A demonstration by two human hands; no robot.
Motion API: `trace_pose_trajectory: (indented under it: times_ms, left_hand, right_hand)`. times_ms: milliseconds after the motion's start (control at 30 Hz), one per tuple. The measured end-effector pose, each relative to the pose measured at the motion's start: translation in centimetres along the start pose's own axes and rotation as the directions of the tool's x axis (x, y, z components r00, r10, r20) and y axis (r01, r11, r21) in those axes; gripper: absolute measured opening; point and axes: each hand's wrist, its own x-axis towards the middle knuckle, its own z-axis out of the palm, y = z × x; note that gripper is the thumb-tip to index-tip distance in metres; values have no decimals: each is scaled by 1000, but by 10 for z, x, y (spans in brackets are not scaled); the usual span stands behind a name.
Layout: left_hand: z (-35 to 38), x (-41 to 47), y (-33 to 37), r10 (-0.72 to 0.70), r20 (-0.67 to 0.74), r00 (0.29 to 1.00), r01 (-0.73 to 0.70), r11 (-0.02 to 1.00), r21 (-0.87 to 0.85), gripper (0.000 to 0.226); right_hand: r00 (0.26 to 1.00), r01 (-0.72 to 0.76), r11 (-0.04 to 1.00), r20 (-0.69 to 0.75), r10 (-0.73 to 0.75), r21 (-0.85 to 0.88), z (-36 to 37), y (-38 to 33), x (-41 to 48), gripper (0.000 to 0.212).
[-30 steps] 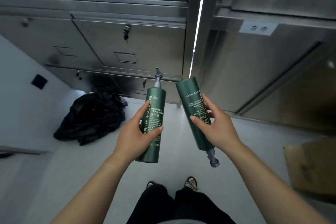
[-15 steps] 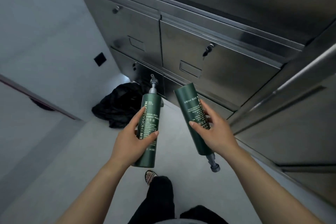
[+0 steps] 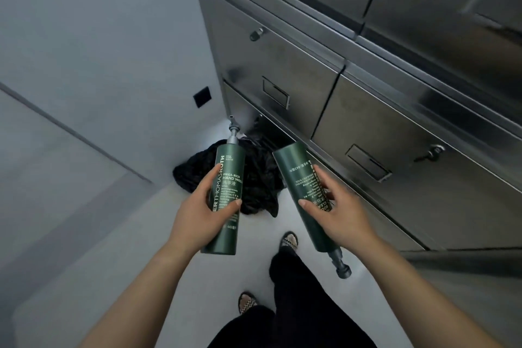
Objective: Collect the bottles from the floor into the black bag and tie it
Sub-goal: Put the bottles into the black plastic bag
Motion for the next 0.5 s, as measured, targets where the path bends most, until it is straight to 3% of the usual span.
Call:
trace_pose_trajectory:
  times_ms: [233, 500]
  left_hand:
    - [-33, 85, 8, -84, -62, 995, 85, 996, 23, 81]
    - [-78, 165, 5, -69, -88, 994, 73, 996, 48, 82]
  right_hand:
    - [987, 54, 998, 154, -56, 12, 9, -28, 130, 76]
    - [973, 109, 994, 201, -113, 30, 34, -68, 223, 76]
